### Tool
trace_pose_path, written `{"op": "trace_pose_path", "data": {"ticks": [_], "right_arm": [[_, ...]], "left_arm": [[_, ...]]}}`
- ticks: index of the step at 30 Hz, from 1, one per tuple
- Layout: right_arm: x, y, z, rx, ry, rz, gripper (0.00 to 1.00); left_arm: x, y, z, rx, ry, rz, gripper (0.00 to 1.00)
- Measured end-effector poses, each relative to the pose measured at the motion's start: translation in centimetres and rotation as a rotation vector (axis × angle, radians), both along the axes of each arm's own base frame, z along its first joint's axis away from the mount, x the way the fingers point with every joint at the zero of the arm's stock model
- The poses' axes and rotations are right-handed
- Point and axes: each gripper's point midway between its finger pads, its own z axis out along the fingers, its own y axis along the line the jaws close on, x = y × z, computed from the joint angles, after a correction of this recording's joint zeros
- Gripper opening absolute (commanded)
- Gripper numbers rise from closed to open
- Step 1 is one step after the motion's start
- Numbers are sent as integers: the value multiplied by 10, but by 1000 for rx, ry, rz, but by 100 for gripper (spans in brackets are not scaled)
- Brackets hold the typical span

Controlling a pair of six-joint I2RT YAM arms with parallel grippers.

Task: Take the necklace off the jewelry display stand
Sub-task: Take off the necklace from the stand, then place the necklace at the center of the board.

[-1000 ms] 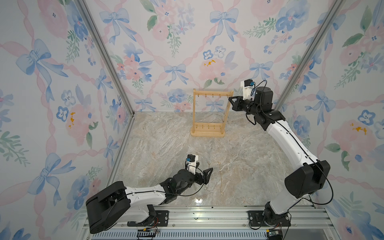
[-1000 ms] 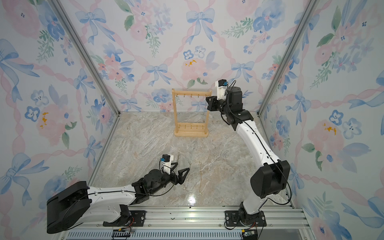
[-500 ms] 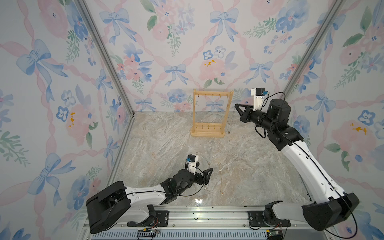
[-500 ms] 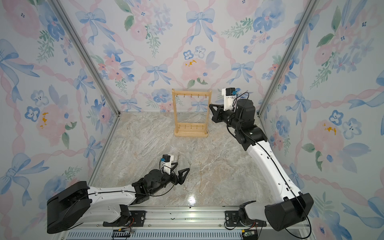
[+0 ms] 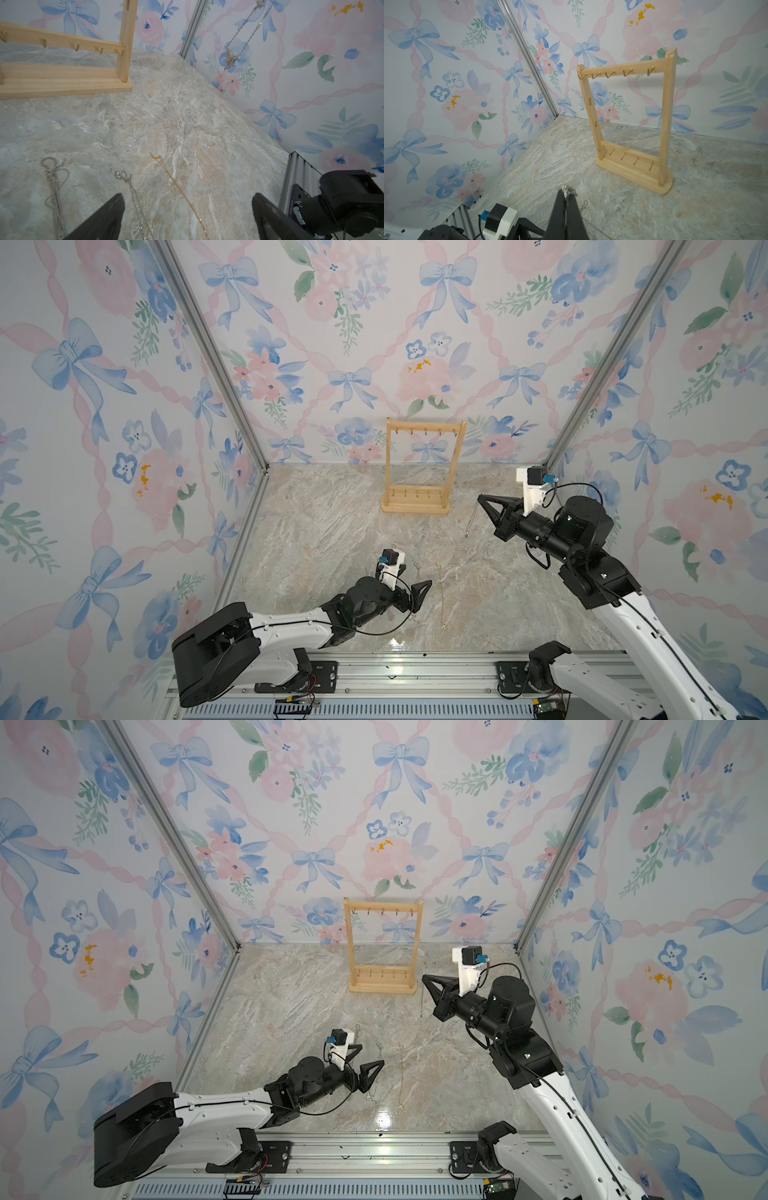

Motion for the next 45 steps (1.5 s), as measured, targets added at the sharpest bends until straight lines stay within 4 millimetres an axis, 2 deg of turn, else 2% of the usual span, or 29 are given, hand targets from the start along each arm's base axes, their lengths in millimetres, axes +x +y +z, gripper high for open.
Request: {"op": "trace_pose_path", "data": {"ticks": [4, 12, 21, 25, 35, 45], "right_arm": [[-20, -1, -24, -11, 29, 24, 0], [-54, 1, -66, -34, 86, 92, 0], [-86, 10, -92, -26, 121, 181, 0], [-94, 14, -105, -27, 150, 208, 0], [-107, 16, -122, -19, 180, 243, 0], [-113, 13, -121, -8, 167, 248, 0]], "left_arm": [[-10, -10, 6, 5, -32, -83, 98], [-44, -33, 22, 7, -124, -277, 98], [-70, -48, 36, -6, -196, -408, 96], [-74, -56, 46, -23, -217, -439, 93], [-79, -93, 26, 21, -168, -522, 86], [-70, -117, 11, 54, -142, -529, 69]]}}
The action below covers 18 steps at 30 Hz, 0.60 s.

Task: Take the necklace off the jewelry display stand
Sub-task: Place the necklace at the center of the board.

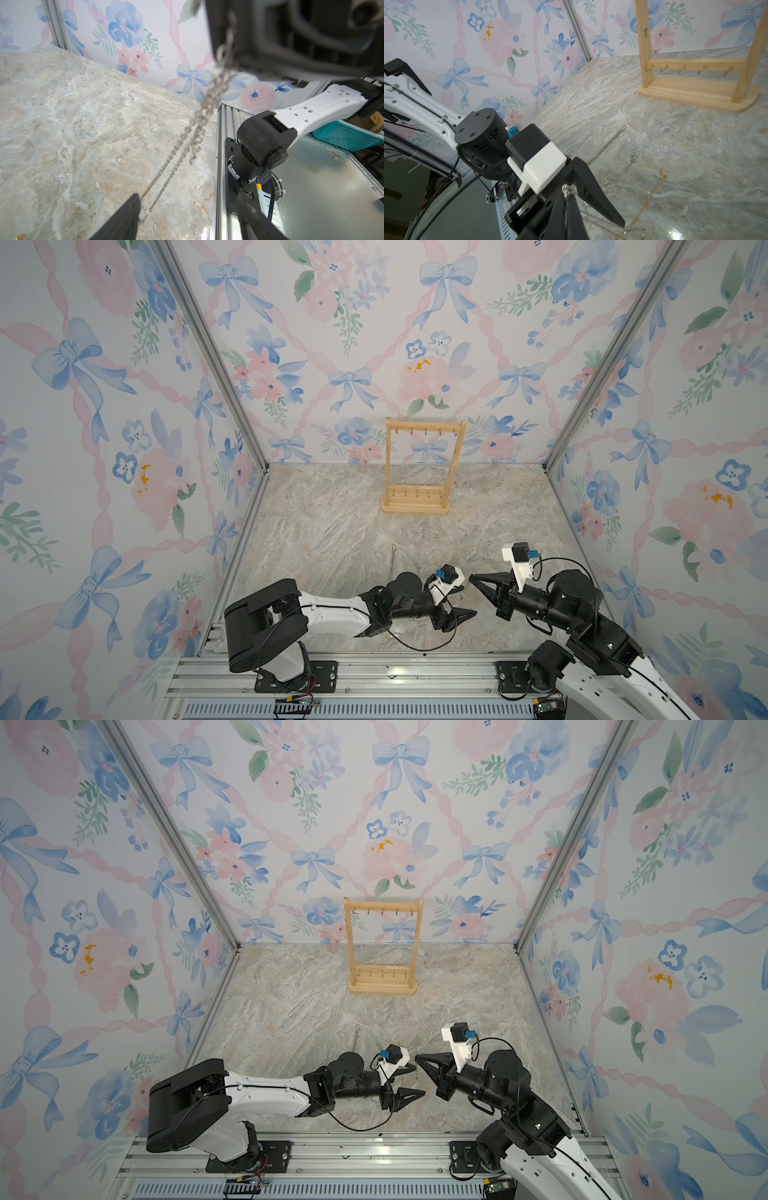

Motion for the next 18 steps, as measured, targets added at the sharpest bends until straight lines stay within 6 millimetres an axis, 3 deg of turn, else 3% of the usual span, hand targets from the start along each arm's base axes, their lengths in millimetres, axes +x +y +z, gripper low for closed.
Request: {"op": "trace_pose_path", "data": {"ticks": [9, 14, 18], "right_arm": [[-5, -3, -1, 10, -5, -1, 0], [-8, -7, 1, 21, -9, -7, 0], [-11, -11, 1, 25, -8, -19, 0]], "left_arm": [[9, 0, -15, 36, 4, 44, 57], [10, -4, -18, 43, 3, 40, 45], [8, -13, -22, 50, 10, 12, 29]]}}
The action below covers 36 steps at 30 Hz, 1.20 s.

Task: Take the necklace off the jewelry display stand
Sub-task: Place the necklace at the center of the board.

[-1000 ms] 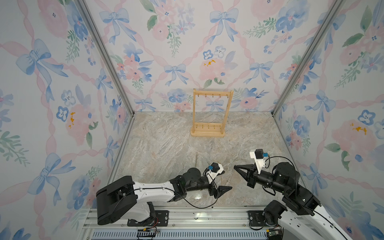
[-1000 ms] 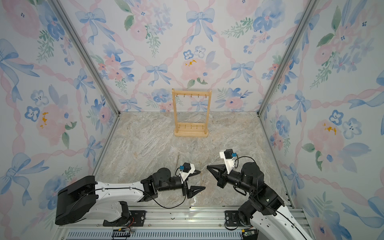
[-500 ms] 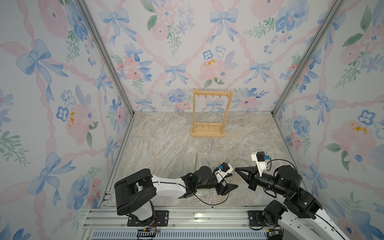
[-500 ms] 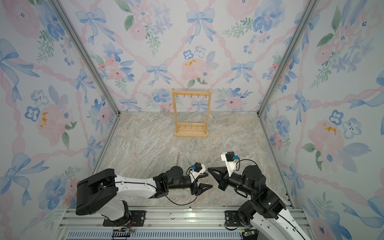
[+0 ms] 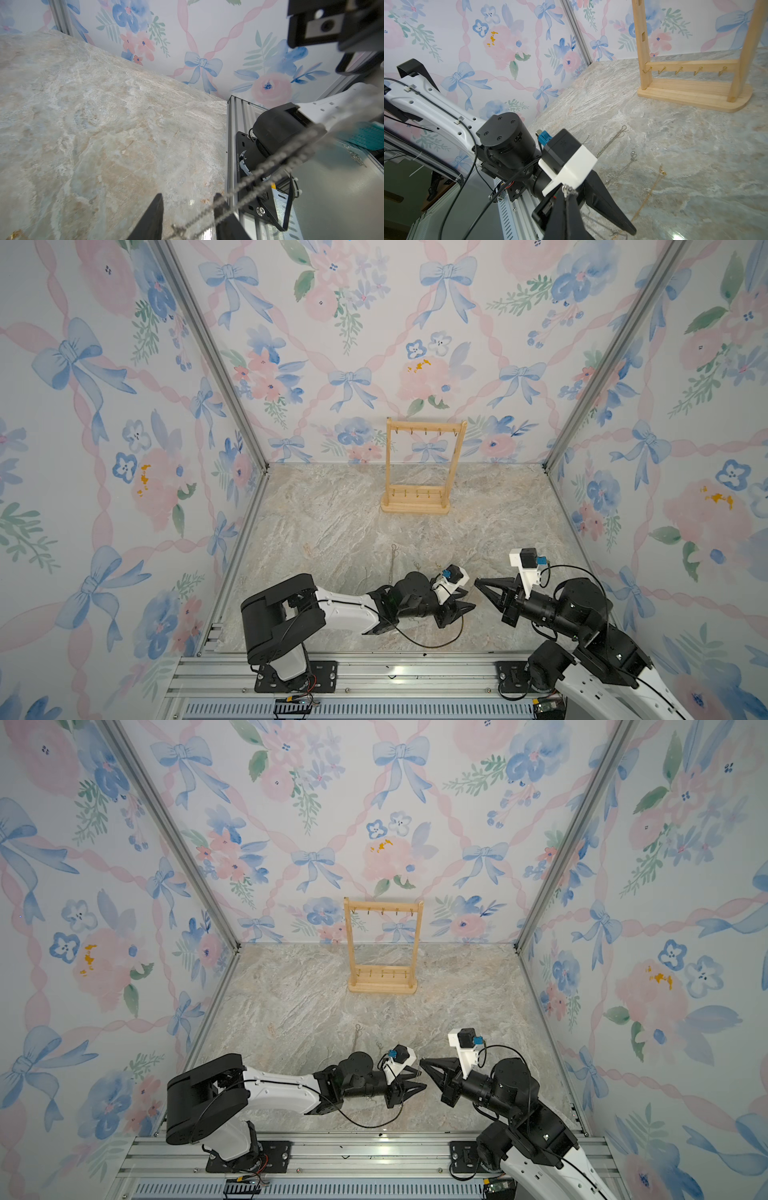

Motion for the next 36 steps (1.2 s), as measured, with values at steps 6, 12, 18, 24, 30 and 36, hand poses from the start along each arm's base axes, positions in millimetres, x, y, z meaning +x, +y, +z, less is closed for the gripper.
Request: {"op": "trace_pose_path", "data": {"ticks": [6, 12, 18, 24, 30, 36], "right_arm": [[-1, -7, -4, -7, 11, -32, 0], [0, -14, -10, -22, 29, -70, 0], [1, -18, -15, -27, 56, -95, 0], [-1, -21, -19, -29, 79, -113, 0], [-4, -28, -21, -20, 86, -133, 0], [-7, -31, -26, -1, 105, -146, 0]], "left_arm": [[-3, -15, 3, -12, 3, -34, 18], [-8, -21, -2, -6, 12, -59, 5], [-13, -25, -9, 5, 19, -71, 0], [-17, -27, -14, 4, 24, -79, 0], [-21, -29, -15, -2, 44, -81, 0], [-29, -32, -19, 1, 76, -84, 0]]}}
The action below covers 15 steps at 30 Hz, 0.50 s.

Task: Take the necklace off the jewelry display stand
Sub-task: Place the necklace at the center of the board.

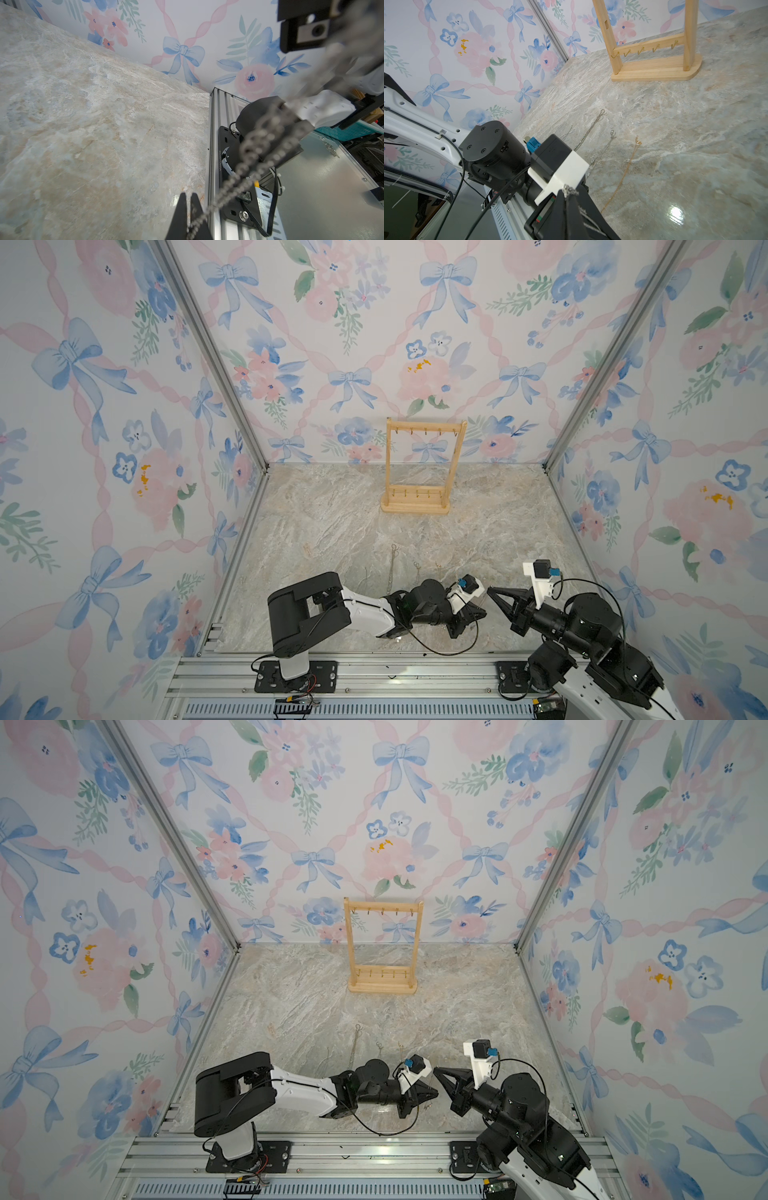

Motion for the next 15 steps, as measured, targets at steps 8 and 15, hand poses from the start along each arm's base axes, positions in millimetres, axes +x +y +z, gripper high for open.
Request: {"op": "trace_pose_path", "data": {"ticks": [8, 15], "right_arm": [[3, 1, -18, 8, 70, -18, 0], [9, 4, -40, 15, 138, -43, 0]], "left_arm": [[-9, 5, -15, 34, 47, 45, 0], [-12, 12, -29, 66, 90, 71, 0]]}}
